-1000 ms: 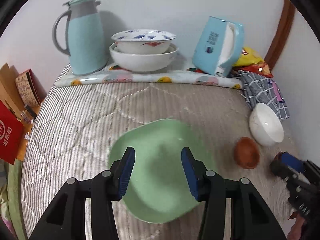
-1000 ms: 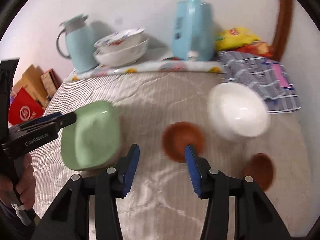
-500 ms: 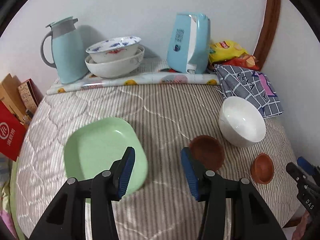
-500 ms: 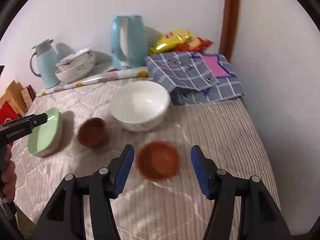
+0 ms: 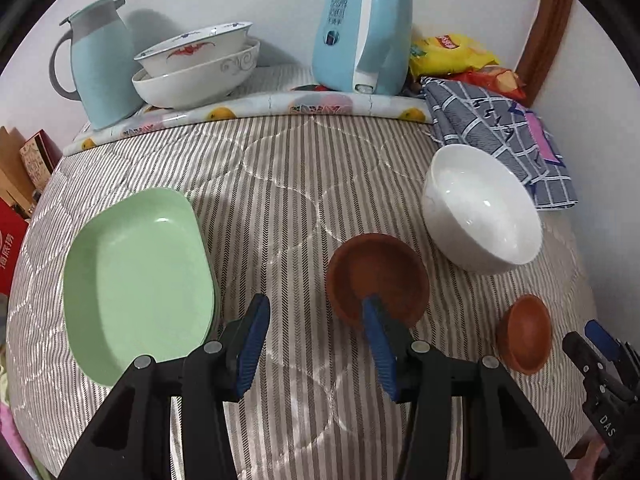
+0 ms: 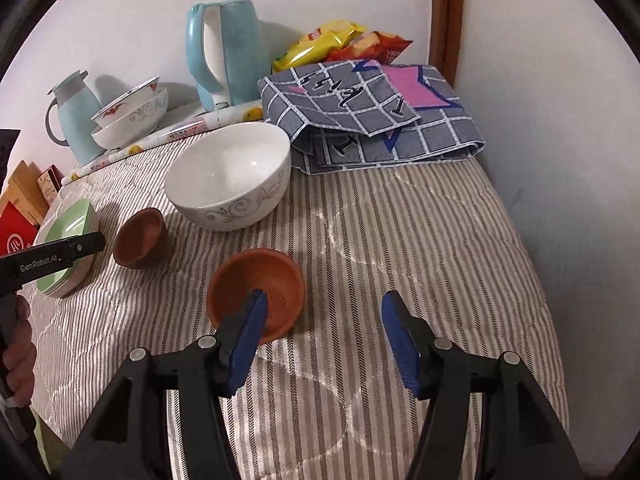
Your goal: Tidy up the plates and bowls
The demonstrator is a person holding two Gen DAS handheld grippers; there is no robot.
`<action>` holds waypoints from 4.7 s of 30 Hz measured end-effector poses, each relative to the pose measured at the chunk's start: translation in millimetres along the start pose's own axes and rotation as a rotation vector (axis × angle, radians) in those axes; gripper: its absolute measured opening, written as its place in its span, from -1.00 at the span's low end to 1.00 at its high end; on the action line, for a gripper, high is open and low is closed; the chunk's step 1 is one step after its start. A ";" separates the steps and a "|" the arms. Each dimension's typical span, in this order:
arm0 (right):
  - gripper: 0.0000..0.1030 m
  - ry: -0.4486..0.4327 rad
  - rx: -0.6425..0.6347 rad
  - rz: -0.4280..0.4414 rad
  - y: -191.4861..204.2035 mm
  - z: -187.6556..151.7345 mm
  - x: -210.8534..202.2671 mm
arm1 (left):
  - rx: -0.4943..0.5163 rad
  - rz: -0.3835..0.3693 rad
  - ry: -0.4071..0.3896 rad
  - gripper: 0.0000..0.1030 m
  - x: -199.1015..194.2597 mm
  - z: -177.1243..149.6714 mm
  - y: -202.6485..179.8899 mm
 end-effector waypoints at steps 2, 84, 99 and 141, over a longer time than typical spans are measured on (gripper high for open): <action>0.14 0.007 0.002 0.011 1.4 0.7 5.6 | -0.009 -0.012 0.007 -0.10 4.5 0.8 -0.2; -0.85 -0.118 -0.006 0.038 48.4 95.8 -13.8 | 0.064 -0.110 -0.146 -0.84 -44.7 66.2 -5.4; -0.85 -0.026 -0.072 0.010 69.6 107.7 50.6 | 0.020 -0.060 -0.122 -0.84 -10.1 84.8 32.4; -0.74 0.171 -0.157 -0.071 73.0 97.2 131.4 | -0.028 -0.085 -0.080 -0.83 30.9 94.0 47.8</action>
Point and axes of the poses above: each gripper's, at about its wrist camera, not at the fingertips, and x roughly the way its jaws point, y to its left, z to its top, the point moved 7 cm from there along x, roughly the way its jaws point, and after that the axes turned 5 degrees about -y, right-handed, at the moved point
